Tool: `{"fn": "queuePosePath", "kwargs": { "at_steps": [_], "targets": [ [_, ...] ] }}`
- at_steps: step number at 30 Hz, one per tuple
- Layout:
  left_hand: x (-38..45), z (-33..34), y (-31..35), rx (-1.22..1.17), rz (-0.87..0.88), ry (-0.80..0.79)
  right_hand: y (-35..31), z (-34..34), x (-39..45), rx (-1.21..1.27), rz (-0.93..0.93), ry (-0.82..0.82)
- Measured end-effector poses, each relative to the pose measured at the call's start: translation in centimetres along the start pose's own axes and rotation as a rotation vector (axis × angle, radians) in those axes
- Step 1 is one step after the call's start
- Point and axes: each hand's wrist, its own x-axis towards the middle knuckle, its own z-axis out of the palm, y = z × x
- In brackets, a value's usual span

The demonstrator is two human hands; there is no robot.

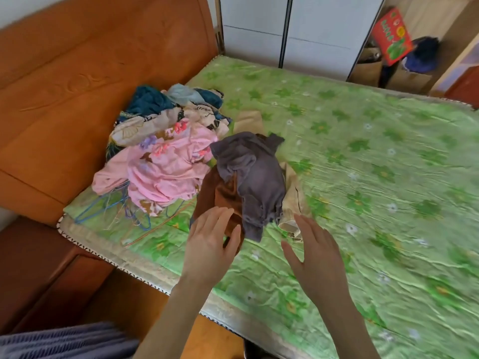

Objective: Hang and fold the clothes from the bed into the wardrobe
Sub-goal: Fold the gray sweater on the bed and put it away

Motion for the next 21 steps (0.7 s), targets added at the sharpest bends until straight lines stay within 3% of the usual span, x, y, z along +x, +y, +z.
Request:
{"fn": "queuePosePath", "kwargs": {
  "at_steps": [9,16,21],
  "targets": [
    [5.3,10.6,-4.7,-0.042,0.027,-0.161,4.3,8.1,6.3,-0.040,0.104,-0.106],
    [7.6,21.8,-10.3,-0.089,-0.018,-0.304,6.6,18.1,10.9,-0.025,0.180,-0.193],
    [7.7,29.7,-14.4,-0.008,-0.051,-0.394,8.3,25.4,12.1,0.002,0.303,-0.364]
  ]
}}
